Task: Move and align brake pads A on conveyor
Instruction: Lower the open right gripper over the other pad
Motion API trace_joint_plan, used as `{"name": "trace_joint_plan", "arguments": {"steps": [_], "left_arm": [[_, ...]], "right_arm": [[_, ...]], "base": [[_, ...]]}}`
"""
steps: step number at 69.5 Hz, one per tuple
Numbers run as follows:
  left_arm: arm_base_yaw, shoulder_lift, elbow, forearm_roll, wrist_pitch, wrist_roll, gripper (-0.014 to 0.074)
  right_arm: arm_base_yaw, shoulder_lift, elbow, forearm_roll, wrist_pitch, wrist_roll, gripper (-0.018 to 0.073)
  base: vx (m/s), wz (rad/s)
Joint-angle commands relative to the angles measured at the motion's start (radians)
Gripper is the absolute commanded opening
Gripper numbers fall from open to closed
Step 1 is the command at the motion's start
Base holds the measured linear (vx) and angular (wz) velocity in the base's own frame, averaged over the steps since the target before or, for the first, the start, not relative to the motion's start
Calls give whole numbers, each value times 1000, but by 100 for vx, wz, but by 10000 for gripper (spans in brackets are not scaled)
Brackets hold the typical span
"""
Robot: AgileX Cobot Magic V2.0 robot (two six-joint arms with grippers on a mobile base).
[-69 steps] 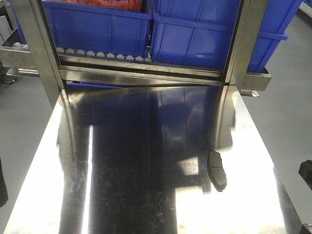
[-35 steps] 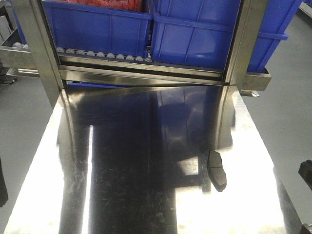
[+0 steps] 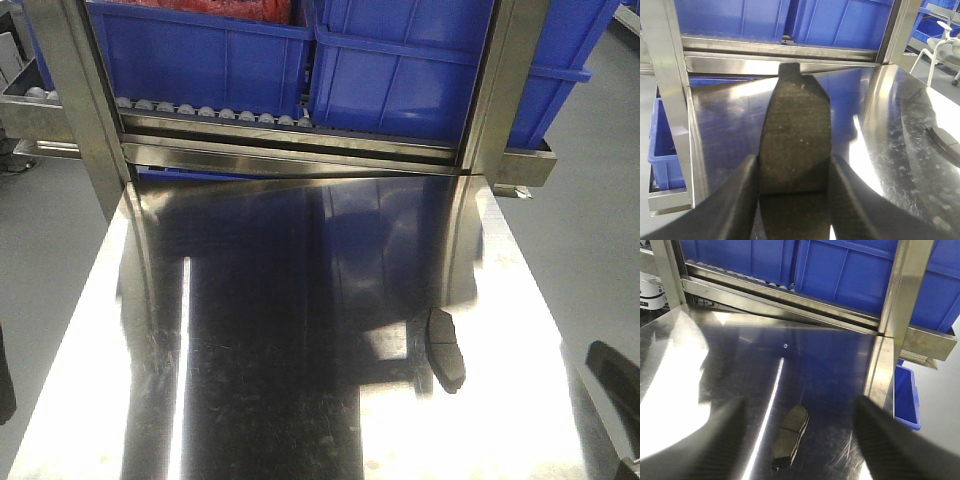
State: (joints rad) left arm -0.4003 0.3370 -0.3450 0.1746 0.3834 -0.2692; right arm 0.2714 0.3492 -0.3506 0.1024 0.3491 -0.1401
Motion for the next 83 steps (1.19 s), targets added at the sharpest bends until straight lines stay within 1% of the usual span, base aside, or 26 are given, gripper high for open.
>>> {"name": "trace_joint_plan", "arguments": {"steps": [1,3,4,15,22,34,54,70,83], "left_arm": [[-6,6,-29,5,-98,-2,73],[-6,6,-29,5,-98,-2,73],[-6,6,-29,5,-98,-2,73],[-6,6,-29,5,-98,-2,73],[-6,6,-29,5,-98,-2,73],[-6,6,-29,5,-98,-2,73],[-6,6,-29,5,-98,-2,73],[-6,6,-29,5,-98,-2,73],[-6,6,-29,5,-98,-2,73]], "right_arm": [[-2,6,-29,-3,-80,-15,694],[-2,6,-29,-3,-79,-15,729],[-2,6,-29,-3,-79,-15,732],[-2,20,-33,4,-127,15,715],[-3,124,-83,4,-118,73,705],[-3,411,-233,3,-17,140,695],[-2,829,-452,3,166,175,668],[-2,1110,-640,4,342,196,656],[-2,1281,-751,4,395,198,646]], "base": [[0,0],[0,0],[0,0],[0,0],[0,0],[0,0],[0,0],[0,0],[0,0]]}}
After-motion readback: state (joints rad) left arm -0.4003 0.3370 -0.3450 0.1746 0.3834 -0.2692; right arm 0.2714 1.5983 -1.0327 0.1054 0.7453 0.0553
